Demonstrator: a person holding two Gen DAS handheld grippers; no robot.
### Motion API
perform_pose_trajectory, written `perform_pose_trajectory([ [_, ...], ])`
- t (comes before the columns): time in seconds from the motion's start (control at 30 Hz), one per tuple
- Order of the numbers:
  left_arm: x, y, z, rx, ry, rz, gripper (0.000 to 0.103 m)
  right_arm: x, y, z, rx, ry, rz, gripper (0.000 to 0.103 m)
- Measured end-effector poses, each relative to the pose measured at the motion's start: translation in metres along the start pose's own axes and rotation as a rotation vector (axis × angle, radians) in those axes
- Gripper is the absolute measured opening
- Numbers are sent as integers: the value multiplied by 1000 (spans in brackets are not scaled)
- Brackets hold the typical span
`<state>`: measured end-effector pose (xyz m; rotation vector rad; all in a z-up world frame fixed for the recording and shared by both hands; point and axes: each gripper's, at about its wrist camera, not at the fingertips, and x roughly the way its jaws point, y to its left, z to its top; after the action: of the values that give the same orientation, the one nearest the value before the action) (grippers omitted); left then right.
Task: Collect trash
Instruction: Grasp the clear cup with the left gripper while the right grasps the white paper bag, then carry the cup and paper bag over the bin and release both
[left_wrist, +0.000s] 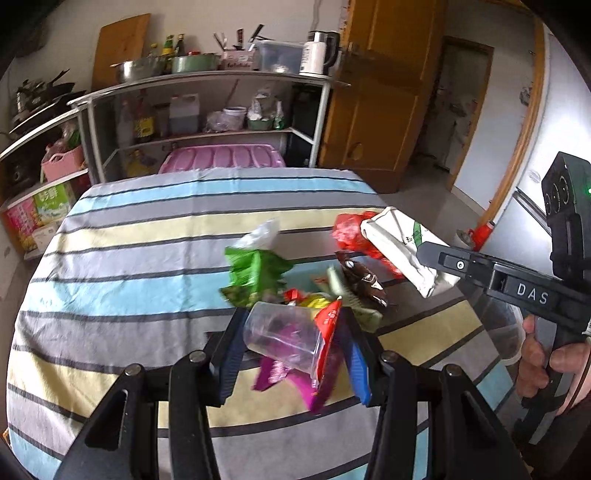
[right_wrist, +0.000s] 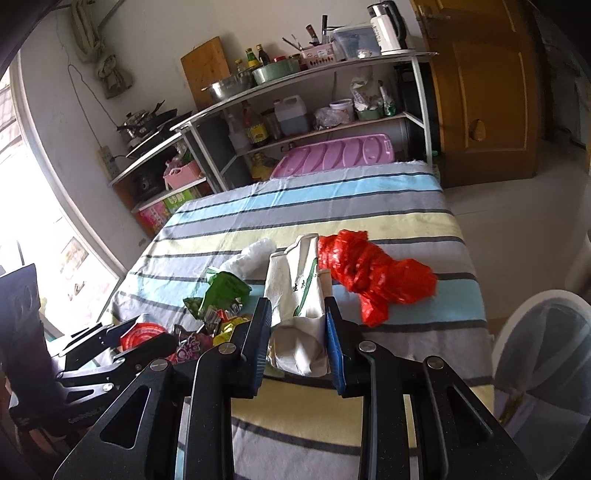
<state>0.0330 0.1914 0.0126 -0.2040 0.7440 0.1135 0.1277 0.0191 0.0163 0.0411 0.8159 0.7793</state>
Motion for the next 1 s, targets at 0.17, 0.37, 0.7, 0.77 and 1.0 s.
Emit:
perform_pose_trajectory([
  [0.17, 2, -22, 6, 38, -6, -31, 51, -22, -10, -3, 19, -39, -22, 29],
  [0.37, 9, -58, 13, 96, -4, -81, 51, -48, -34, -11, 54, -76, -78, 29],
  [0.7, 30, -128, 21, 191, 16, -190, 51, -94, -85, -26, 138, -123, -191, 29],
  [0.77, 34, -144, 24, 207, 20, -207, 51, -104, -96, -31, 151, -133, -231, 29],
  [1.0, 53, -201, 25, 282, 55, -281, 51, -129, -137, -46, 207, -136, -319, 29],
])
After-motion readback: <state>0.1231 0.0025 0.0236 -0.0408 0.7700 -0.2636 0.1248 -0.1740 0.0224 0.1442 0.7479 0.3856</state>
